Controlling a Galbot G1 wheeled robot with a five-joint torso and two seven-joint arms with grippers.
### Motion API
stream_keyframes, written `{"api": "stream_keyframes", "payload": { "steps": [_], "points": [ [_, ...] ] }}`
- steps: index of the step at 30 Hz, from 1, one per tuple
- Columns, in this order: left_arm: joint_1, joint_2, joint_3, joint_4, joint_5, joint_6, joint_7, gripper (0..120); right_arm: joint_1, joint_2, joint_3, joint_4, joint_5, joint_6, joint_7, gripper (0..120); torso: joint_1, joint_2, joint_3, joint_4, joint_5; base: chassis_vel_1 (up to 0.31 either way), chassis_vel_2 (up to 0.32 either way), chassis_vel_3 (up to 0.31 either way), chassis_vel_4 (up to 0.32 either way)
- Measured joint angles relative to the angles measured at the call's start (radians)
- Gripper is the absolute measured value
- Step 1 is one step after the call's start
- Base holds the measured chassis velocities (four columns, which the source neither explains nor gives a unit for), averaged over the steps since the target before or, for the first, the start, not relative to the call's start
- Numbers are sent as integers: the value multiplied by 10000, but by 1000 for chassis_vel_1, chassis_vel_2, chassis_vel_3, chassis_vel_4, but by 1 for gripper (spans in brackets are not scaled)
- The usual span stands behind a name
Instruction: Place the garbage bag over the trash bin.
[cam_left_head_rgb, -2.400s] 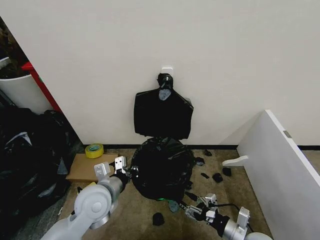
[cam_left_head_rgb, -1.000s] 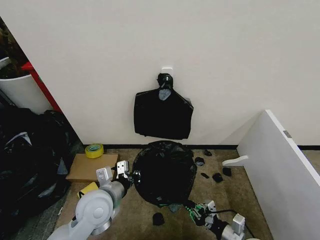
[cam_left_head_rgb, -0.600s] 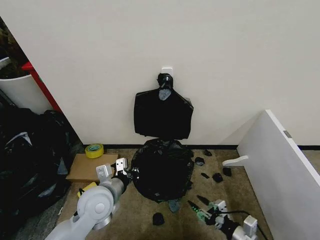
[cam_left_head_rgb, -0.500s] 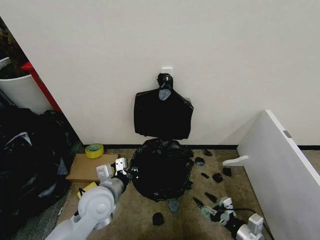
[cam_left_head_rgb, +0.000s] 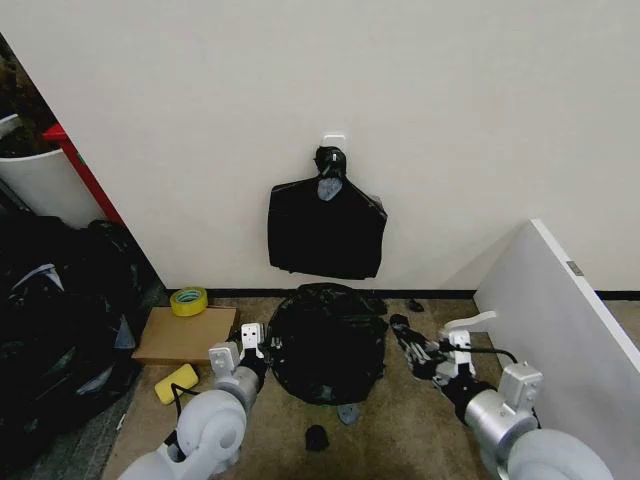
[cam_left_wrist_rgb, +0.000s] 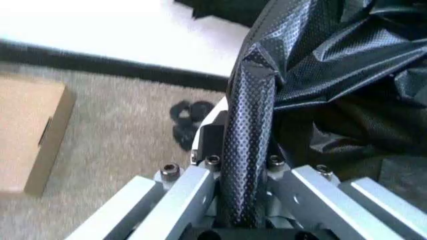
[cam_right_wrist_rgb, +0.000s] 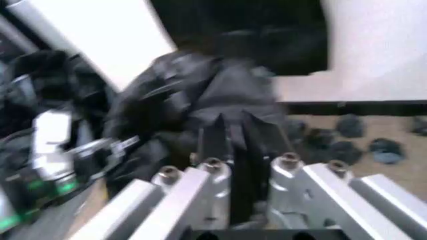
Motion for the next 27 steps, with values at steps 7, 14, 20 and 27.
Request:
{"api": "stream_keyframes", "payload": {
  "steps": [7, 14, 20, 27],
  "points": [
    [-124, -192, 825, 0, 1054, -77, 37, 1, 838, -84, -1648, -366, -1158, -907, 307, 0, 0, 0, 0, 0, 1, 0, 0, 0, 0],
    [-309, -403, 1211, 80, 1225, 42, -168, 1, 1717, 367, -2892, -1442, -2518, -1254, 995, 0, 0, 0, 0, -4, -1, 0, 0, 0, 0],
    [-214, -421, 1413, -14, 1400, 252, -581, 1, 3018, 1317, -4354, -2919, -3160, -1851, 2119, 0, 1, -1, 0, -1, 1, 0, 0, 0, 0],
    [30, -363, 1436, -283, 1475, 329, -685, 1, 4723, 2474, -5905, -4810, -3942, -2196, 2969, 0, 1, 0, 1, -2, -4, 0, 0, 0, 0]
  ]
}}
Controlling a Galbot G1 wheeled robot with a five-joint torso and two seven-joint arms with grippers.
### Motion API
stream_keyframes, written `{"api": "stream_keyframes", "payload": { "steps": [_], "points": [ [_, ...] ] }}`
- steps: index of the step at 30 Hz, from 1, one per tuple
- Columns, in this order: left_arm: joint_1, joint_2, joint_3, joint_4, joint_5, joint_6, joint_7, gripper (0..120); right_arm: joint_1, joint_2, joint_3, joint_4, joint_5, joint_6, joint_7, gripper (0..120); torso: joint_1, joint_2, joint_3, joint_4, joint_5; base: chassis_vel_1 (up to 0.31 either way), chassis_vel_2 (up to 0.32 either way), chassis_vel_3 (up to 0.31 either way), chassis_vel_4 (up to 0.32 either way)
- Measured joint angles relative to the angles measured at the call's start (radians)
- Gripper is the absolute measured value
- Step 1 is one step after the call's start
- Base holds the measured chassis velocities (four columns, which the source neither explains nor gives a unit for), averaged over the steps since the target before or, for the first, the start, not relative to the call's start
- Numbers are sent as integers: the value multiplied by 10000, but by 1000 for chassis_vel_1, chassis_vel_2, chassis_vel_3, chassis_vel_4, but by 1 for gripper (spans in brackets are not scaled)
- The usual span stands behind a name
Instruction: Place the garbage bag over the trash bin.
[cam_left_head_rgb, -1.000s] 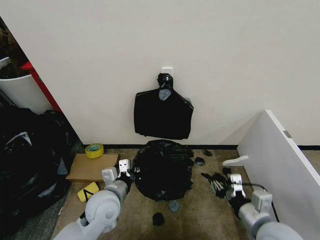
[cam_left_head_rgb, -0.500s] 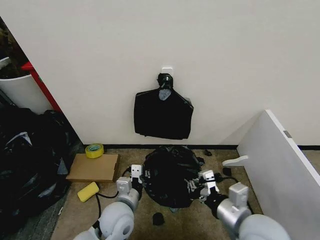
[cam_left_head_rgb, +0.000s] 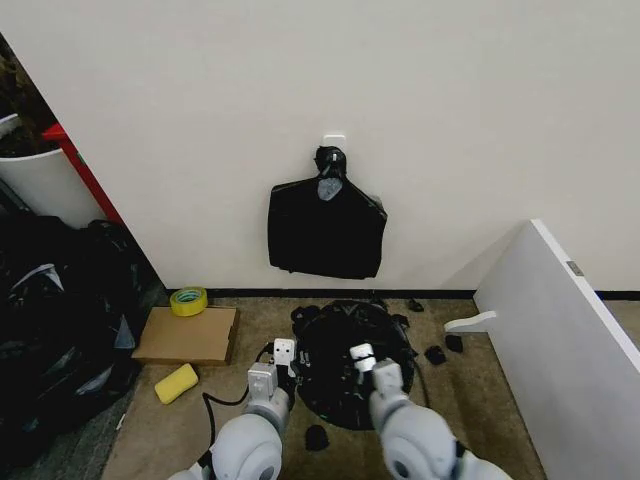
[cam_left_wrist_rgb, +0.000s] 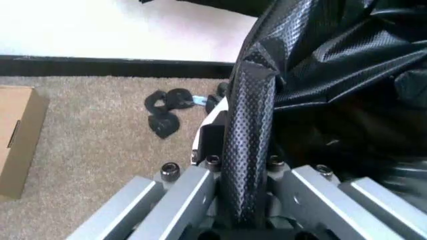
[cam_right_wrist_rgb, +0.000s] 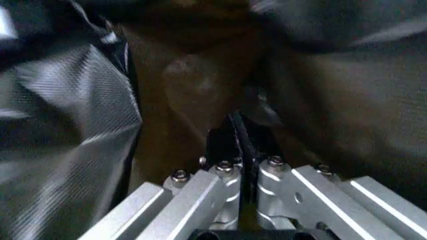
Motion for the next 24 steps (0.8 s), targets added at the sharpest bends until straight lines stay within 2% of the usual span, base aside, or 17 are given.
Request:
{"api": "stream_keyframes", "payload": {
  "steps": [11, 18, 24],
  "points": [
    [465, 267, -322, -533, 108, 5, 206, 1, 1052, 614, -663, -1938, -612, 28, 76, 0, -1, 0, 0, 0, 3, 0, 0, 0, 0],
    [707, 321, -465, -728, 261, -13, 341, 1, 1429, 816, -918, -2633, -608, -126, 149, 0, -1, 0, -1, 0, 6, 0, 0, 0, 0],
    [790, 350, -470, -723, 546, -64, 488, 1, 1642, 839, -1197, -2635, -453, -482, 392, 0, -1, 0, 0, -1, 3, 0, 0, 0, 0]
  ]
}}
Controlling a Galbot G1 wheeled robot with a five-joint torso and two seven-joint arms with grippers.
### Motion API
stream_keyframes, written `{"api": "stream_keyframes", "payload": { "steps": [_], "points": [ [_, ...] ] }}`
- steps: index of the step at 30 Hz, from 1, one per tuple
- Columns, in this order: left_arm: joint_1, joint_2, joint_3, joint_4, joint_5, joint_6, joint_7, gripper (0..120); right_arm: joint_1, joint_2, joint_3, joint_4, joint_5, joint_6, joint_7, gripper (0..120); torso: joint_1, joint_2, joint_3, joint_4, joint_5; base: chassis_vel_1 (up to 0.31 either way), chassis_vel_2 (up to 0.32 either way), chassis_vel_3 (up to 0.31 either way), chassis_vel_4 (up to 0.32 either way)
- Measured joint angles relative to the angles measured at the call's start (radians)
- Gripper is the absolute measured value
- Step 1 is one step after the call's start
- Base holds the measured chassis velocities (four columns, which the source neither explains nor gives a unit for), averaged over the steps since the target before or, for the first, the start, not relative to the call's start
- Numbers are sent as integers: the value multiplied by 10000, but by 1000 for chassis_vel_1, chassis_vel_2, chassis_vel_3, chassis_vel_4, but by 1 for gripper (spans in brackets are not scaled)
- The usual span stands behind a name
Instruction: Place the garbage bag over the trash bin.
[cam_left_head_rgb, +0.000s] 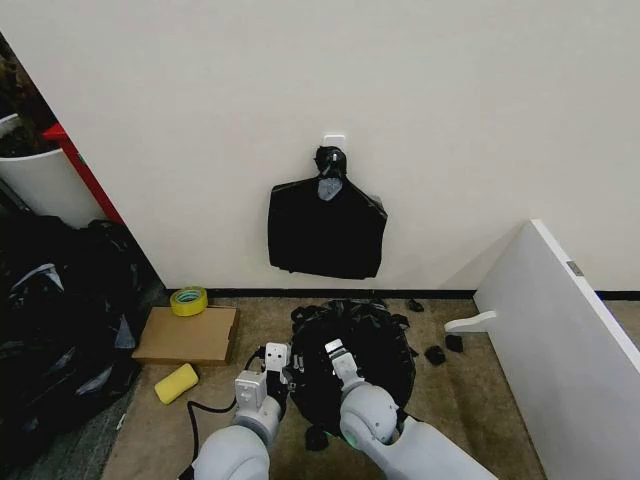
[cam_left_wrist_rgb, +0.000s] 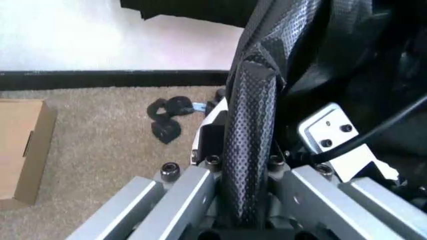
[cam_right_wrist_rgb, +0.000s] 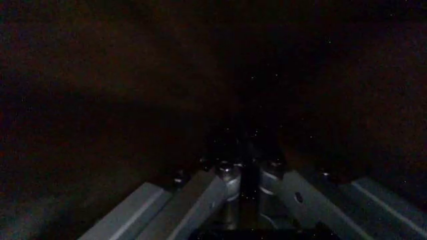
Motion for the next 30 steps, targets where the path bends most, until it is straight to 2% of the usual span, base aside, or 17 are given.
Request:
{"api": "stream_keyframes", "payload": {
  "steps": [5, 8, 13, 18, 26, 30],
  "points": [
    [44, -7, -2, 22, 136, -18, 117, 1, 103, -23, -128, 272, 197, 190, -73, 0, 0, 0, 0, 1, 0, 0, 0, 0, 0],
    [138, 60, -43, -40, 181, -29, 224, 1, 206, -20, -22, -115, -329, 615, -341, 0, 0, 0, 0, 2, 1, 0, 0, 0, 0],
    [300, 319, -128, -128, 212, -97, 290, 1, 78, -254, 44, -114, -122, 171, -350, 0, 0, 0, 0, 1, 3, 0, 0, 0, 0],
    [321, 211, -106, -156, 281, -114, 302, 1, -102, -428, -335, 316, 163, -281, -354, 0, 0, 0, 0, 0, 3, 0, 0, 0, 0],
    [632, 268, -163, -396, 489, -176, 540, 1, -2, -241, -372, 79, -237, 270, -740, 0, 0, 1, 0, 2, 2, 0, 0, 0, 0],
    [688, 347, -215, -480, 517, -211, 605, 1, 35, -363, -424, 148, 160, 43, -616, 0, 0, 0, 0, 0, 0, 0, 0, 0, 0]
  ]
}}
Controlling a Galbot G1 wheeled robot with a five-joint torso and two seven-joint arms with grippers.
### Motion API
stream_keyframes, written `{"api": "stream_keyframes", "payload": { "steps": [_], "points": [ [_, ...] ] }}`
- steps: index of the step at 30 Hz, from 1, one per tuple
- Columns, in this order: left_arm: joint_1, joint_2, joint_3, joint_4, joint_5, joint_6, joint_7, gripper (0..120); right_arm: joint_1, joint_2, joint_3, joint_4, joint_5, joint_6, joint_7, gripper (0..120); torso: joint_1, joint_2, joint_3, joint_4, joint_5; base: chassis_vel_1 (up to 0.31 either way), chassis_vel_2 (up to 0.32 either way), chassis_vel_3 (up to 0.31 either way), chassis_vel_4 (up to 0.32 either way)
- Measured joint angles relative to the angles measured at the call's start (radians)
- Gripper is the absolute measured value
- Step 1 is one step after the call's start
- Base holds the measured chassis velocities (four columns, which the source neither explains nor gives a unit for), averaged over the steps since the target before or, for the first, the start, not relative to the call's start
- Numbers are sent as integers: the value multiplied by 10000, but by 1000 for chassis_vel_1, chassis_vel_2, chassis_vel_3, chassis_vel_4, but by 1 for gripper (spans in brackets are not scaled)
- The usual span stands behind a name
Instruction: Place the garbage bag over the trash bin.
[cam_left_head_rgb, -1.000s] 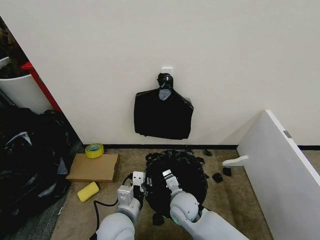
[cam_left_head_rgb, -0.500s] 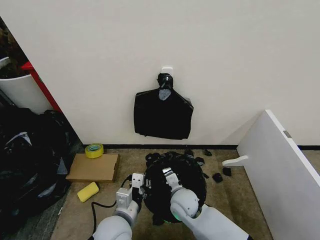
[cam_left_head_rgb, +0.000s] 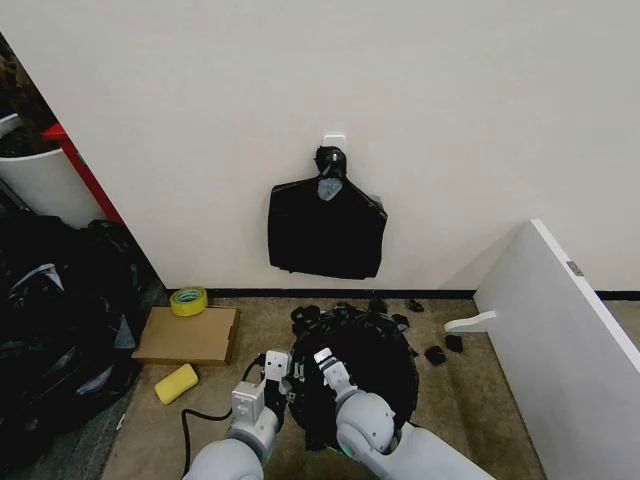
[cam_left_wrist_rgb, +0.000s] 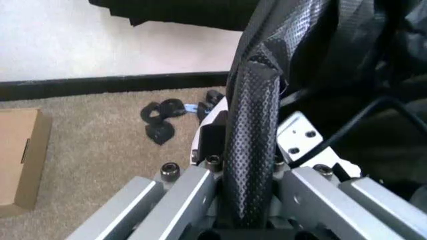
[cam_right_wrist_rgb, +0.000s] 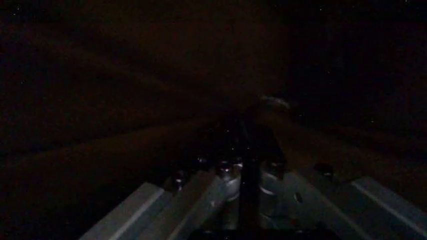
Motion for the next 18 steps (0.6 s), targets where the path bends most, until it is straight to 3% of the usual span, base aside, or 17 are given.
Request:
{"api": "stream_keyframes", "payload": {
  "steps": [13, 18],
  "points": [
    [209, -35, -55, -67, 82, -40, 117, 1, -14, -1, -130, 151, 101, 75, -4, 0, 0, 0, 0, 0, 0, 0, 0, 0, 0],
    [53, -62, -153, 173, -391, -1, -57, 1, -278, -290, 134, 1063, 522, 242, -158, 0, 0, 0, 0, 1, 2, 0, 0, 0, 0]
  ]
}}
